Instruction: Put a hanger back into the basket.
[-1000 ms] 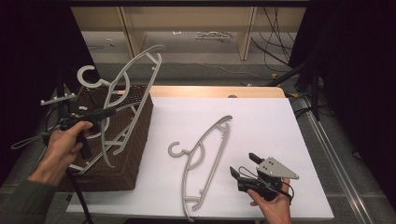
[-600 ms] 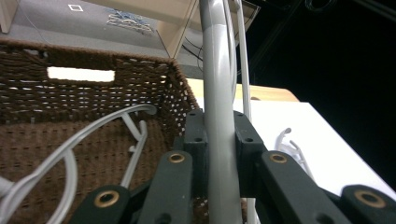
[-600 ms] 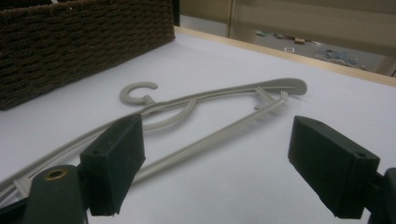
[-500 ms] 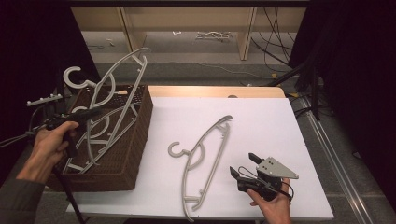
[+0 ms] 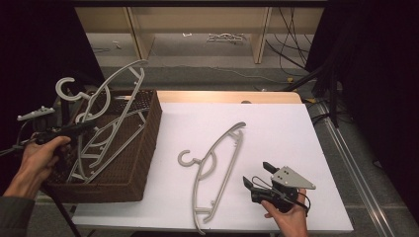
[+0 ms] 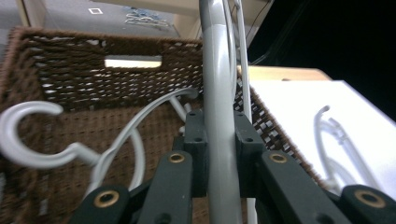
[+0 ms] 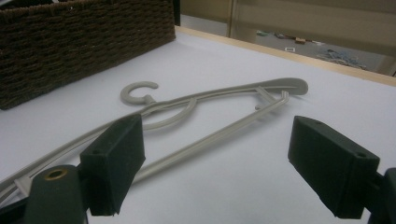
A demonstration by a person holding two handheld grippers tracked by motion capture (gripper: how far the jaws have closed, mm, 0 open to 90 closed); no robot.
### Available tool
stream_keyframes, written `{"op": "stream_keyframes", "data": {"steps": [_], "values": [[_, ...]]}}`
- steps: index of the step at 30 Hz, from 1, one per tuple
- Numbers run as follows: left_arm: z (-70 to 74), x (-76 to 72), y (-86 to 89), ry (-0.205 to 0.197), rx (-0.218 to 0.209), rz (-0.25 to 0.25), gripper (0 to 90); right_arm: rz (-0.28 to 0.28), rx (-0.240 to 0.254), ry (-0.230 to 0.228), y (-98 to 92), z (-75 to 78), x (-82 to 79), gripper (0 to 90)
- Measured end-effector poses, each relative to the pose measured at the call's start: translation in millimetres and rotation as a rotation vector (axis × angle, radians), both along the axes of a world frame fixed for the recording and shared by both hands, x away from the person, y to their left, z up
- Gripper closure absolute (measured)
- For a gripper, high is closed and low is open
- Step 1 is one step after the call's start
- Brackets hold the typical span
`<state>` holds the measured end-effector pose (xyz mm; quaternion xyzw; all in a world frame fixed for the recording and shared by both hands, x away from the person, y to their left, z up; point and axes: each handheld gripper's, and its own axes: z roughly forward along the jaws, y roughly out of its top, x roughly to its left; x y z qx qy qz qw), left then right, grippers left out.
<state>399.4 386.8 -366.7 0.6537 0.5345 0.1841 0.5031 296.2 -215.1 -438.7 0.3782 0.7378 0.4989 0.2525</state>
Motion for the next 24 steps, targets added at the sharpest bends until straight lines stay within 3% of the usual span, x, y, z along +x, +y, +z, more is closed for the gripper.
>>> {"op": "stream_keyframes", "data": {"steps": [7,10,13,24], "values": [[-13.3,-5.6,12.4,0.023,0.02,-0.003,79.4,-0.004,-0.001,-0.004,0.6,-0.9,0.4,19.5],[-17.6,-10.1,16.9,0.03,0.059,-0.017,79.4,-0.002,-0.001,0.004,0.8,-1.1,0.5,19.5],[-20.1,-12.1,21.1,0.022,0.044,-0.013,79.4,0.0,-0.012,0.015,-0.3,-0.3,-0.1,19.5],[-24.0,-4.3,27.9,0.025,0.115,-0.043,79.4,0.009,0.01,0.003,1.3,-2.2,1.4,19.5]]}}
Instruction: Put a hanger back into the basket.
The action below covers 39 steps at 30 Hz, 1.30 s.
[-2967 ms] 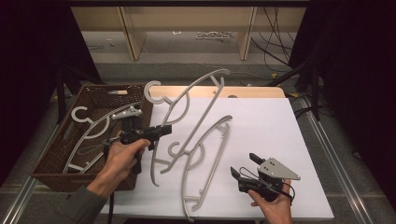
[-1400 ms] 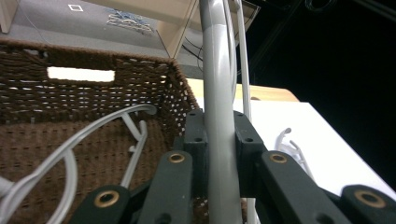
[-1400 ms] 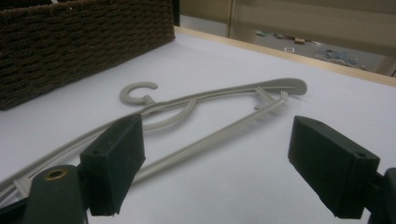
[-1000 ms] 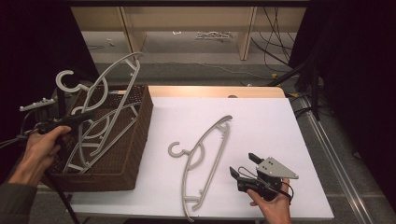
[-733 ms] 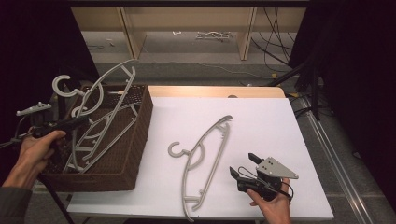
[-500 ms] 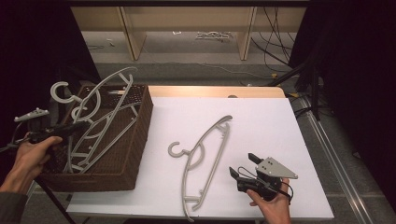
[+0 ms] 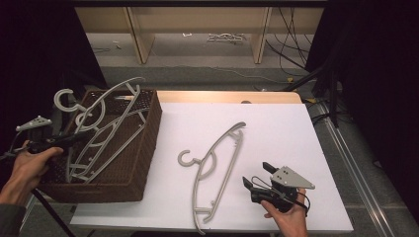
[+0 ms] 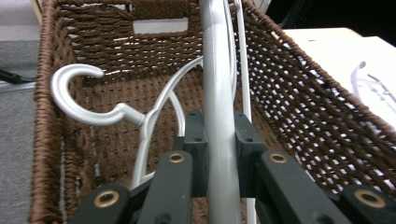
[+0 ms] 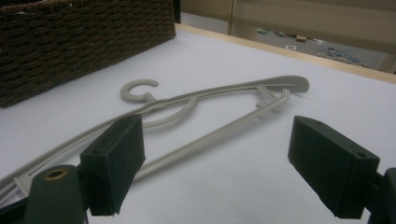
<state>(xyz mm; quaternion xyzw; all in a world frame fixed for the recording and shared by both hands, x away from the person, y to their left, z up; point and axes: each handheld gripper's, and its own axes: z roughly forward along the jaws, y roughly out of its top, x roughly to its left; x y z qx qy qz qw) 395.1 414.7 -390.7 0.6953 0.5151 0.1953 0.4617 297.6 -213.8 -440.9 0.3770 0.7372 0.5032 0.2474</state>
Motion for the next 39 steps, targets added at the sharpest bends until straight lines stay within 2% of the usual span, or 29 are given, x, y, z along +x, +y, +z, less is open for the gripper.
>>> {"op": "stream_keyframes", "data": {"steps": [6,10,15,16,17,18,19,20,21,22,23,25,26,29,31,33,34,35,36,39], "values": [[-2.1,1.5,6.8,0.002,0.029,-0.051,79.4,-0.003,-0.003,0.002,0.4,-0.4,0.2,19.5],[-6.3,2.3,10.8,0.022,0.05,-0.065,79.4,-0.005,-0.004,0.002,0.4,-0.5,0.3,19.5],[-9.0,1.7,14.7,0.046,0.04,-0.073,79.5,-0.006,-0.018,0.007,-0.4,0.3,-0.4,19.5],[-9.4,2.0,13.7,0.054,0.037,-0.096,79.5,-0.008,-0.017,0.005,-0.4,0.0,-0.2,19.5],[-9.4,2.0,13.7,0.054,0.037,-0.096,79.5,-0.008,-0.017,0.005,-0.4,0.0,-0.2,19.5],[-9.6,3.3,10.9,0.062,0.053,-0.118,79.4,-0.008,-0.02,-0.002,-0.8,0.0,0.4,19.5],[-10.6,4.4,9.7,0.07,0.054,-0.116,79.5,-0.008,-0.017,0.004,-0.4,0.1,0.0,19.5],[-11.8,6.5,8.8,0.094,0.066,-0.107,79.4,-0.007,-0.015,0.004,-0.1,0.1,-0.1,19.5],[-11.8,6.5,8.8,0.094,0.066,-0.107,79.5,-0.007,-0.015,0.004,-0.1,0.1,-0.1,19.5],[-14.4,9.8,8.2,0.129,0.103,-0.105,79.5,-0.006,-0.025,0.014,-0.6,0.9,-0.9,19.5],[-16.6,11.3,5.7,0.135,0.089,-0.098,79.4,-0.006,-0.026,0.015,-0.7,1.0,-0.9,19.5],[-18.3,12.4,5.0,0.141,0.098,-0.107,79.4,-0.008,-0.025,0.013,-0.7,0.9,-0.8,19.5],[-21.3,14.1,1.7,0.155,0.105,-0.116,79.4,-0.003,-0.005,0.002,0.3,-0.4,0.3,19.5],[-22.6,15.9,-0.6,0.175,0.132,-0.129,79.3,-0.005,-0.015,0.004,-0.2,0.0,-0.1,19.5],[-25.0,18.8,-4.1,0.192,0.141,-0.119,79.2,-0.005,-0.025,0.016,-0.2,0.8,-0.8,19.6],[-27.0,21.1,-5.2,0.204,0.127,-0.117,79.2,-0.004,-0.026,0.017,-0.2,0.9,-0.9,19.5],[-29.6,23.0,-6.0,0.217,0.155,-0.099,79.1,-0.005,-0.025,0.016,-0.1,0.8,-0.8,19.5],[-29.6,23.0,-6.0,0.217,0.155,-0.099,78.8,-0.006,-0.025,0.017,-0.2,0.8,-0.8,19.5],[-32.6,25.2,-4.9,0.253,0.237,-0.088,78.1,-0.008,-0.017,0.009,0.7,-0.1,-0.3,19.5],[-41.4,27.6,-2.4,0.273,0.235,-0.054,76.6,-0.002,-0.021,0.014,1.0,-0.1,-0.5,19.5]]}}
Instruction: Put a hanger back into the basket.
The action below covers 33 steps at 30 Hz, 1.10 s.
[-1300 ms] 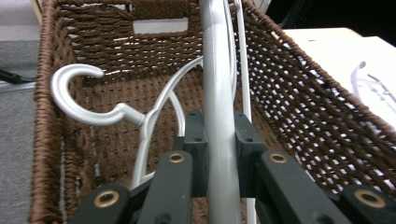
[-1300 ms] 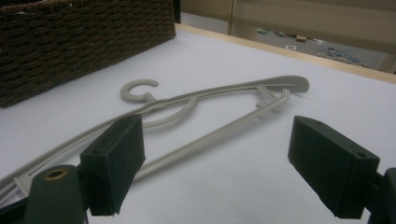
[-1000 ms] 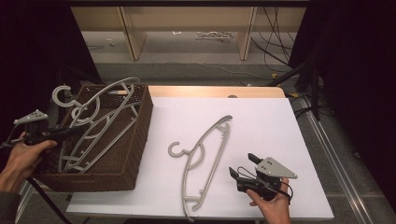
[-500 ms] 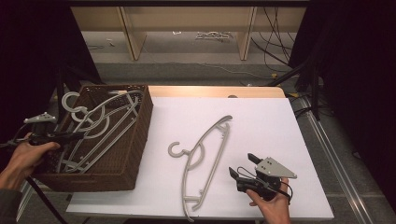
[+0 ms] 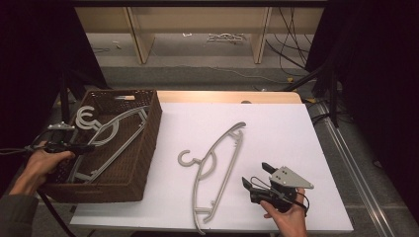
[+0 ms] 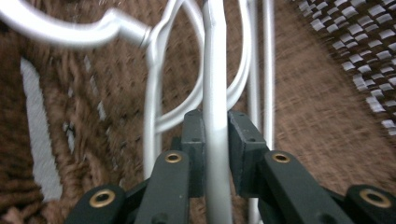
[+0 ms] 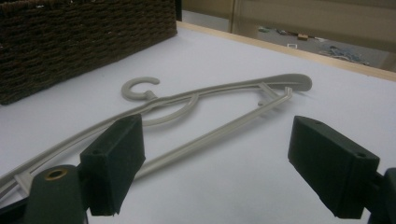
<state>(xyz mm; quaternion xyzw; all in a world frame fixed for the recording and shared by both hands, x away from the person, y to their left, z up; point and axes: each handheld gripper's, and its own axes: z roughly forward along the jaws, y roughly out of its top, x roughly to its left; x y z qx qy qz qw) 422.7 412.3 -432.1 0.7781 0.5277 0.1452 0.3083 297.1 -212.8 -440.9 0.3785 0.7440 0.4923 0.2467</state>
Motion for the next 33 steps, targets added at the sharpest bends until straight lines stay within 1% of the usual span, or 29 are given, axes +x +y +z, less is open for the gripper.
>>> {"op": "stream_keyframes", "data": {"steps": [2,3,4,6,7,8,9,10,11,12,13,14,15,16,18,19,20,21,22,23,24,25,26,27,28,29,30,32,33], "values": [[-1.2,0.0,1.3,0.001,0.0,0.006,76.3,0.003,-0.001,-0.001,-0.4,0.2,0.0,19.5],[-1.8,0.1,2.7,0.0,0.004,0.017,75.5,-0.005,0.007,-0.008,-0.3,-0.3,0.4,19.5],[-1.8,0.1,2.7,0.0,0.004,0.017,72.8,-0.005,0.007,-0.008,-0.3,-0.3,0.4,19.5],[0.5,-0.2,3.2,-0.007,0.004,0.044,67.2,-0.003,0.004,-0.002,-0.8,-0.2,0.4,19.5],[3.6,-1.2,2.9,-0.039,0.002,0.077,64.5,-0.006,0.007,-0.008,-0.1,-0.6,0.6,19.5],[6.6,-2.1,2.5,-0.053,-0.003,0.097,60.8,-0.006,0.006,-0.006,0.1,-0.5,0.5,19.5],[10.8,-3.3,1.8,-0.054,-0.008,0.111,56.0,-0.006,0.005,-0.005,0.1,-0.4,0.4,19.5],[10.8,-3.3,1.8,-0.054,-0.008,0.111,52.3,-0.006,0.005,-0.005,0.1,-0.4,0.4,19.5],[17.0,-7.1,-0.7,-0.093,-0.037,0.144,49.4,-0.007,0.005,-0.005,0.1,-0.4,0.4,19.5],[19.7,-8.8,-2.1,-0.104,-0.048,0.165,45.4,-0.003,0.004,-0.002,-0.5,-0.1,0.2,19.5],[25.1,-11.8,0.4,-0.092,-0.004,0.149,41.7,-0.003,0.002,0.0,-0.5,-0.1,0.1,19.5],[25.1,-11.8,0.4,-0.092,-0.004,0.149,39.1,-0.004,0.0,0.001,-0.4,0.1,0.1,19.5],[32.8,-18.4,-3.1,-0.13,-0.029,0.193,38.0,-0.008,0.002,-0.005,0.0,-0.4,0.5,19.5],[36.9,-22.1,-6.3,-0.155,-0.071,0.22,37.4,-0.005,-0.002,-0.003,-0.1,-0.2,0.5,19.5],[47.4,-31.1,-12.5,-0.187,-0.135,0.236,35.4,0.0,-0.001,0.0,0.0,-0.3,0.3,19.5],[52.8,-35.7,-17.0,-0.205,-0.162,0.229,34.5,0.0,-0.001,0.0,0.1,-0.4,0.3,19.5],[52.8,-35.7,-17.0,-0.205,-0.162,0.229,34.0,-0.002,-0.003,0.0,0.0,-0.3,0.4,19.5],[63.0,-45.3,-29.0,-0.234,-0.202,0.226,33.9,0.0,-0.001,0.0,0.2,-0.2,0.4,19.5],[63.0,-45.3,-29.0,-0.234,-0.202,0.226,32.8,0.0,-0.002,-0.003,0.3,-0.1,0.5,19.5],[72.0,-54.1,-42.8,-0.267,-0.243,0.208,31.3,0.0,-0.003,-0.002,0.5,0.0,0.4,19.5],[75.7,-58.0,-49.9,-0.278,-0.258,0.199,30.5,-0.002,-0.001,-0.003,0.9,-0.1,0.2,19.5],[75.7,-58.0,-49.9,-0.278,-0.258,0.199,28.0,-0.003,-0.002,-0.005,1.1,-0.1,0.2,19.6],[82.1,-65.2,-63.7,-0.307,-0.272,0.185,27.0,-0.002,0.0,-0.003,1.3,0.0,0.0,19.5],[82.1,-65.2,-63.7,-0.307,-0.272,0.185,27.0,-0.002,0.0,-0.003,1.3,0.0,0.0,19.5],[86.6,-71.9,-76.4,-0.33,-0.296,0.166,26.5,-0.001,0.001,-0.01,0.9,-0.1,0.4,19.5],[88.0,-75.0,-82.7,-0.342,-0.309,0.158,25.9,0.001,0.01,-0.007,1.0,-0.3,0.4,19.5],[89.2,-78.0,-89.1,-0.352,-0.314,0.147,25.6,-0.001,0.002,-0.007,0.0,0.4,0.1,19.5],[90.1,-83.5,-101.9,-0.372,-0.329,0.133,24.0,0.001,0.003,-0.008,0.0,0.6,0.4,19.5],[90.1,-83.5,-101.9,-0.372,-0.329,0.133,23.5,0.001,0.003,-0.008,0.0,0.6,0.4,19.5]]}}
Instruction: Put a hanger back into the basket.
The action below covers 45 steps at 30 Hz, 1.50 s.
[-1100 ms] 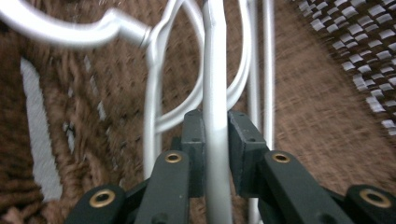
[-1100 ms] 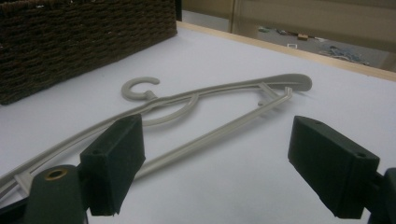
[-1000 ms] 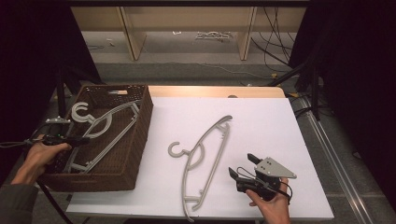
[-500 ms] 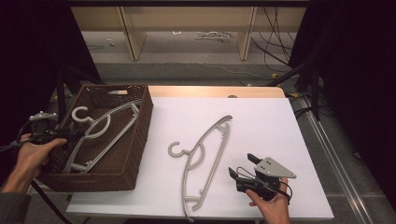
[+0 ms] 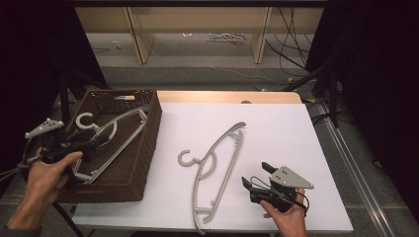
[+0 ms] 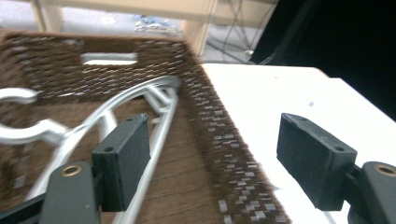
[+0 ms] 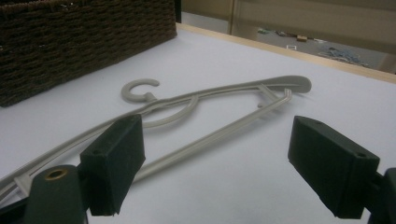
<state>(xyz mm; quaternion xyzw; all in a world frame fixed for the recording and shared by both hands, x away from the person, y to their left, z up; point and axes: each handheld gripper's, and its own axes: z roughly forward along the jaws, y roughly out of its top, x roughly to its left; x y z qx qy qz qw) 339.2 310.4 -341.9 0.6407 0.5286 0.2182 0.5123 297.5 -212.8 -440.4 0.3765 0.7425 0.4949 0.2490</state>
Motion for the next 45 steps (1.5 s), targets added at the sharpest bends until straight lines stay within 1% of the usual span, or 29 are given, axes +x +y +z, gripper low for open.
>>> {"op": "stream_keyframes", "data": {"steps": [2,3,4,5,7,8,10,11,12,14,15,17,19,20,22,24,27,28,30,31,33,34,36,39,40,41,43,44,45], "values": [[-1.8,-5.2,-17.7,-0.026,-0.012,-0.015,23.3,0.0,0.003,-0.002,0.5,0.0,-0.4,19.5],[-1.8,-5.2,-17.7,-0.026,-0.012,-0.015,23.0,0.0,0.003,-0.002,0.5,0.0,-0.4,19.5],[-4.1,-7.3,-28.8,-0.038,-0.013,-0.032,22.6,0.0,0.001,-0.001,0.3,0.1,-0.3,19.5],[-4.1,-7.3,-28.8,-0.038,-0.013,-0.032,22.1,-0.001,0.002,0.0,0.1,0.2,-0.3,19.5],[-5.9,-9.9,-39.0,-0.045,-0.011,-0.047,21.4,-0.007,0.01,0.003,0.1,0.6,-1.0,19.5],[-7.1,-12.6,-49.5,-0.061,-0.013,-0.067,21.4,-0.006,0.006,-0.022,-0.5,0.3,0.4,19.5],[-7.5,-13.9,-58.1,-0.094,-0.012,-0.076,21.3,-0.006,0.01,-0.013,-0.2,0.4,-0.2,19.5],[-7.5,-14.6,-63.1,-0.105,0.002,-0.078,21.2,-0.003,0.01,-0.004,-0.1,0.6,-0.8,19.5],[-7.6,-15.2,-66.8,-0.104,0.014,-0.082,20.9,-0.004,0.006,-0.006,0.1,0.7,-0.9,19.5],[-7.9,-16.1,-70.6,-0.106,0.009,-0.088,19.6,0.002,0.007,-0.022,0.7,0.3,-0.1,19.5],[-8.7,-18.8,-78.7,-0.11,0.001,-0.1,19.5,0.003,-0.001,-0.019,0.5,0.9,-0.4,19.5],[-9.9,-22.0,-87.0,-0.111,0.016,-0.12,18.9,0.004,0.001,-0.022,0.4,1.1,-0.5,19.5],[-11.1,-23.4,-91.4,-0.109,0.017,-0.134,18.9,0.006,0.025,-0.015,1.3,0.4,-0.7,19.4],[-13.9,-25.8,-100.3,-0.106,0.023,-0.165,19.0,0.008,0.018,-0.034,0.7,0.1,0.4,19.4],[-15.7,-26.8,-104.7,-0.107,0.031,-0.177,19.1,0.004,0.014,-0.031,0.3,0.5,-0.1,19.4],[-21.9,-29.1,-116.8,-0.097,0.034,-0.209,19.1,0.009,0.022,-0.038,0.6,-0.2,0.2,19.3],[-26.3,-30.9,-124.7,-0.105,0.023,-0.235,20.1,0.003,0.009,-0.031,-1.0,0.7,-0.2,19.2],[-27.6,-31.3,-126.6,-0.11,0.028,-0.236,20.1,-0.002,0.012,-0.038,-1.2,0.3,0.1,19.0],[-30.6,-32.8,-130.0,-0.122,0.019,-0.226,20.1,-0.004,0.011,-0.017,-2.6,1.7,-1.2,18.7],[-30.6,-32.8,-130.0,-0.122,0.019,-0.226,20.1,0.004,0.027,-0.047,-2.2,0.4,0.9,18.6],[-34.9,-34.1,-133.2,-0.135,0.021,-0.232,20.1,0.002,0.029,-0.051,-2.3,0.8,1.0,18.5],[-39.5,-34.0,-135.7,-0.144,0.03,-0.242,20.2,0.003,0.019,-0.037,-3.2,2.2,-0.2,18.6],[-45.0,-33.9,-137.1,-0.155,0.034,-0.24,20.2,0.001,0.022,-0.046,-1.9,1.9,0.0,18.6],[-52.5,-34.8,-138.6,-0.194,0.069,-0.246,20.2,0.004,0.02,-0.045,-1.2,1.7,-0.5,18.6],[-54.2,-35.4,-139.4,-0.195,0.073,-0.245,20.2,0.003,0.02,-0.045,-1.1,2.0,-1.1,18.6],[-54.2,-35.4,-139.4,-0.195,0.073,-0.245,20.0,0.009,0.042,-0.028,0.0,1.5,-1.7,18.6],[-58.8,-35.9,-140.9,-0.191,0.073,-0.26,19.7,0.009,0.042,-0.03,-0.3,1.5,-1.9,18.6],[-63.1,-36.7,-143.5,-0.189,0.087,-0.263,19.5,0.007,0.03,-0.052,-1.9,2.1,-1.5,18.6],[-65.6,-36.8,-145.3,-0.185,0.093,-0.266,19.4,0.003,0.012,-0.038,-3.3,3.5,-2.7,18.6]]}}
